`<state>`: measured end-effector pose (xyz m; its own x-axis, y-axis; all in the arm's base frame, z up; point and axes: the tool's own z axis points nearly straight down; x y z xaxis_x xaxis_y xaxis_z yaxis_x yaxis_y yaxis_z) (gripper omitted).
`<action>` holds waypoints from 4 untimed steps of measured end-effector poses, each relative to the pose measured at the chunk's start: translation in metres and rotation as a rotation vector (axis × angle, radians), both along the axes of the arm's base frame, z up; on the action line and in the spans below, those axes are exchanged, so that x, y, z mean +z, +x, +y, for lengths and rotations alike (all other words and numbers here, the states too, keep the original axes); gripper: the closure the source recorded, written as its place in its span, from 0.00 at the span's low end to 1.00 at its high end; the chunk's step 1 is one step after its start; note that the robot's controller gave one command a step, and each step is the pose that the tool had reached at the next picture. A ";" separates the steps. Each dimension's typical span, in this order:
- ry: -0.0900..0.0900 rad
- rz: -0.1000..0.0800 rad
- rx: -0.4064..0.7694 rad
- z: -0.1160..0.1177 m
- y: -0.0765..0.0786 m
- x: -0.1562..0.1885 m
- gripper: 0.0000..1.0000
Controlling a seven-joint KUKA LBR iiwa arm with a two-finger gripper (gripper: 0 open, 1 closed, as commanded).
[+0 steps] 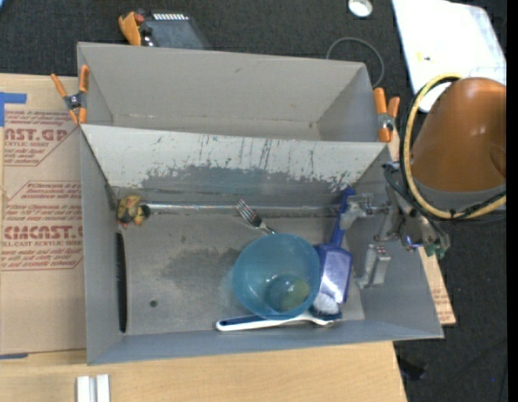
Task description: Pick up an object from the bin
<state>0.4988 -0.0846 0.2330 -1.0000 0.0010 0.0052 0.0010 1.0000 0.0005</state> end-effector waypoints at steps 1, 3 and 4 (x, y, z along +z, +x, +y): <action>-0.001 -0.007 0.001 0.000 0.002 0.003 0.00; -0.001 -0.010 0.553 -0.011 0.008 -0.064 0.00; 0.005 -0.003 0.814 -0.013 0.007 -0.104 0.00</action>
Offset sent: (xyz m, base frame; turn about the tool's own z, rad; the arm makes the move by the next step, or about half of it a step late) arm 0.0010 -0.0116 -0.1630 -0.5951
